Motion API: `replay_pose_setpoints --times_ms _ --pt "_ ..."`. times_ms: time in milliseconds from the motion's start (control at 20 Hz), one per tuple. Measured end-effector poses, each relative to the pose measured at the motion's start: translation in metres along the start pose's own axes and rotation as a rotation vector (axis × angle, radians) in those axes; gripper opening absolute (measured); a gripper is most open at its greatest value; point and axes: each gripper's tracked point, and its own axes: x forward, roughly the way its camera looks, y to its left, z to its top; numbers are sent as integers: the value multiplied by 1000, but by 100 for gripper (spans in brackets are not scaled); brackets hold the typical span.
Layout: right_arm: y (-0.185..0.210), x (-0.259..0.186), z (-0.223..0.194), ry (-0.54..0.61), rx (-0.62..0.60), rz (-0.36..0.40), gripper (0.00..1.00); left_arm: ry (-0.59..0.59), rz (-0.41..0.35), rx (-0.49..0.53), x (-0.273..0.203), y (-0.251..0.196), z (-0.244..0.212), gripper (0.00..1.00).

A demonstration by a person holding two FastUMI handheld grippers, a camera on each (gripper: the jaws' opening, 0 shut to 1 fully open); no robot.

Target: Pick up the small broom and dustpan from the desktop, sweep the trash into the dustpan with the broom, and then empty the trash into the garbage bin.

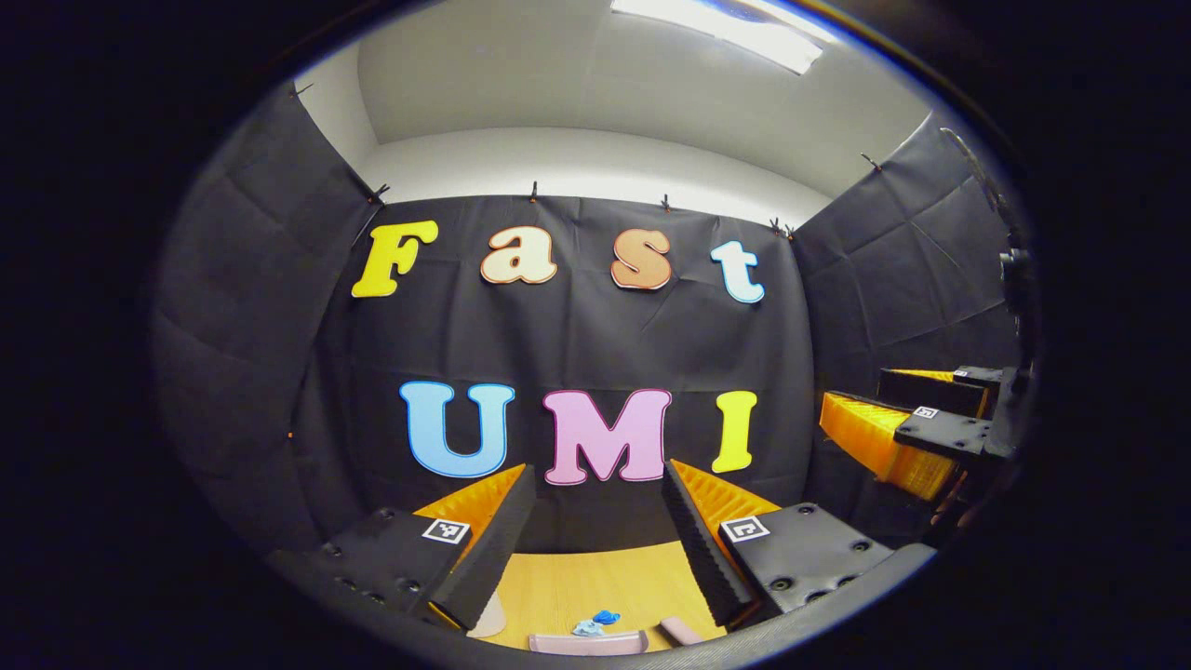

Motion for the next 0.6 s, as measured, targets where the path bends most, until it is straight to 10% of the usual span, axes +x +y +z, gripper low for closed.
replay_pose_setpoints --times_ms 600 --pt "2 -8 22 -66 22 15 93 -22 23 6 -12 12 3 81"
